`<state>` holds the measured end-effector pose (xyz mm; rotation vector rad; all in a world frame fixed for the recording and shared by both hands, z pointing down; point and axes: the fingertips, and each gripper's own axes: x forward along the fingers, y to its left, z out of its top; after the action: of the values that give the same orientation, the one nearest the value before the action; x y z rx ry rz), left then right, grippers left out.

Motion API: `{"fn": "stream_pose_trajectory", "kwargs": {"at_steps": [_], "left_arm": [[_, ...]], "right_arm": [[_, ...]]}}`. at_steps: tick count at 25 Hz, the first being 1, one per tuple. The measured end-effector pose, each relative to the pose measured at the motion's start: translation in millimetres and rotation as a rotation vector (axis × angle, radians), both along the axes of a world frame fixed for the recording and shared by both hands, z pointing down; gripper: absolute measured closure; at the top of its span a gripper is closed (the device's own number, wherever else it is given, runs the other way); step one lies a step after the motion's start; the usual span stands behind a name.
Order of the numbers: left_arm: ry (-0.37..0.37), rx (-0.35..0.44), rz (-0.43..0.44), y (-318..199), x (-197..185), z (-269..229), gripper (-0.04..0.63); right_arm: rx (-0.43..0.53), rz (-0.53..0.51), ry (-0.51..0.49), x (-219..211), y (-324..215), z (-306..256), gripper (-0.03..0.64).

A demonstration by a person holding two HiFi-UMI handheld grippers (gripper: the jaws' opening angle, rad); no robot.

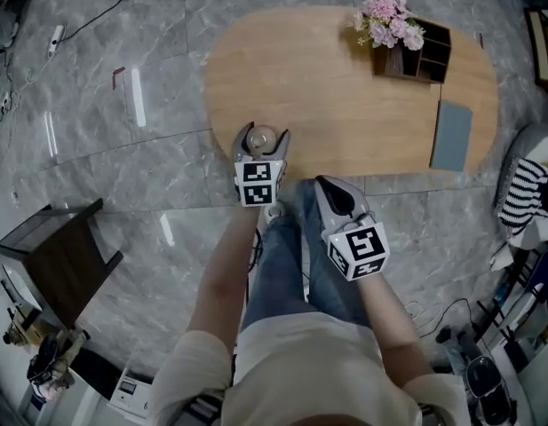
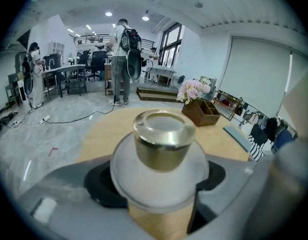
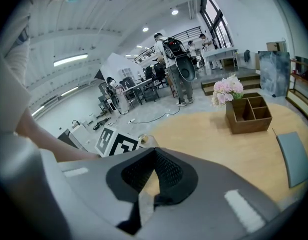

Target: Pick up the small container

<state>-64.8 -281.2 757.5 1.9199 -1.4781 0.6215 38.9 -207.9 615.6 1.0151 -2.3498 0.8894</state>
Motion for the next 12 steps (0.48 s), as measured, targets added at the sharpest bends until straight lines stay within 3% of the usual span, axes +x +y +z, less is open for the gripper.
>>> {"fn": "stream_pose_trajectory", "kwargs": {"at_steps": [12], "left_arm": [[0.070, 0.034, 0.037, 81.5, -4.4, -93.8, 0.242]], "right_arm": [[0.094, 0.018, 0.030, -7.1, 66.2, -58.3, 0.618]]}}
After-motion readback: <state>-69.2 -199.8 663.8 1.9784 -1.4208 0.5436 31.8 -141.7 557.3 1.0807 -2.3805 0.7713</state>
